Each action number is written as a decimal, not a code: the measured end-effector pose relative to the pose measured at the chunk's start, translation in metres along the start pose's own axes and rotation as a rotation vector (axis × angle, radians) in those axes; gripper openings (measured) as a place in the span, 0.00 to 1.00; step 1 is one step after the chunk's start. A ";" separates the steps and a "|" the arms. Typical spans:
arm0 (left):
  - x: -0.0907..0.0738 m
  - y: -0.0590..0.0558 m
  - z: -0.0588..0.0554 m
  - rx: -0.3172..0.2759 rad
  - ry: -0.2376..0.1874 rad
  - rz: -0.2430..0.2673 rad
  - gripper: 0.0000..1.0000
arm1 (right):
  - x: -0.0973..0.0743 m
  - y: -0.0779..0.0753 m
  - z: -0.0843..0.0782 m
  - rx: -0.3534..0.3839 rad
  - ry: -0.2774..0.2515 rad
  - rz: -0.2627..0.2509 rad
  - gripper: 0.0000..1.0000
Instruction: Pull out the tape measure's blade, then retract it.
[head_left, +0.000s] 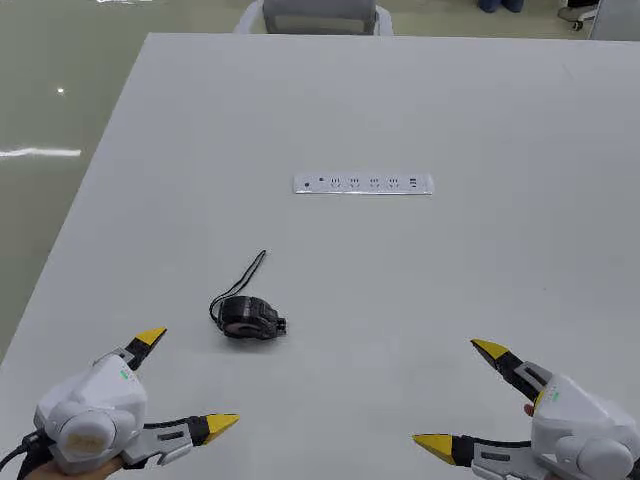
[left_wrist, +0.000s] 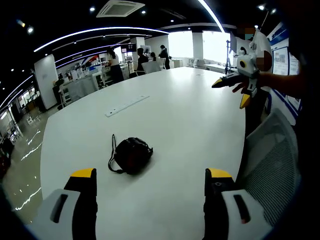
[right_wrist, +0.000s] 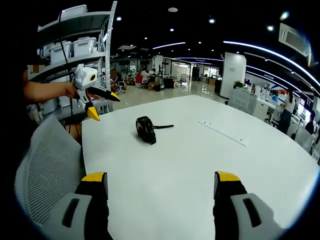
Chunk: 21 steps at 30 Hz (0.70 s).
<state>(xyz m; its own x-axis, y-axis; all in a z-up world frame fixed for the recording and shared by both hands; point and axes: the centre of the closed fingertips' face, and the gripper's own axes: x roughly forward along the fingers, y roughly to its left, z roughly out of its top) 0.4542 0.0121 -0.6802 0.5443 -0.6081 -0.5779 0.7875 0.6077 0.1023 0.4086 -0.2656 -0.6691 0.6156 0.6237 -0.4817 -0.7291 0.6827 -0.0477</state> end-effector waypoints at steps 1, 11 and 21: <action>0.001 0.001 0.001 0.007 0.003 -0.003 0.86 | 0.001 0.000 0.001 -0.010 -0.001 0.005 0.88; 0.008 0.010 0.006 0.060 0.023 -0.027 0.82 | 0.005 -0.008 0.004 -0.054 0.004 0.039 0.81; 0.017 0.019 0.008 0.095 0.038 -0.047 0.77 | 0.011 -0.017 0.007 -0.099 0.016 0.074 0.75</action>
<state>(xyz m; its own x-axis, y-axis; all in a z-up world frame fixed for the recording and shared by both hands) 0.4814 0.0091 -0.6816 0.4961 -0.6139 -0.6140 0.8369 0.5265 0.1498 0.4299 -0.2672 -0.6672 0.5548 0.6641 -0.5012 -0.7988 0.5936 -0.0976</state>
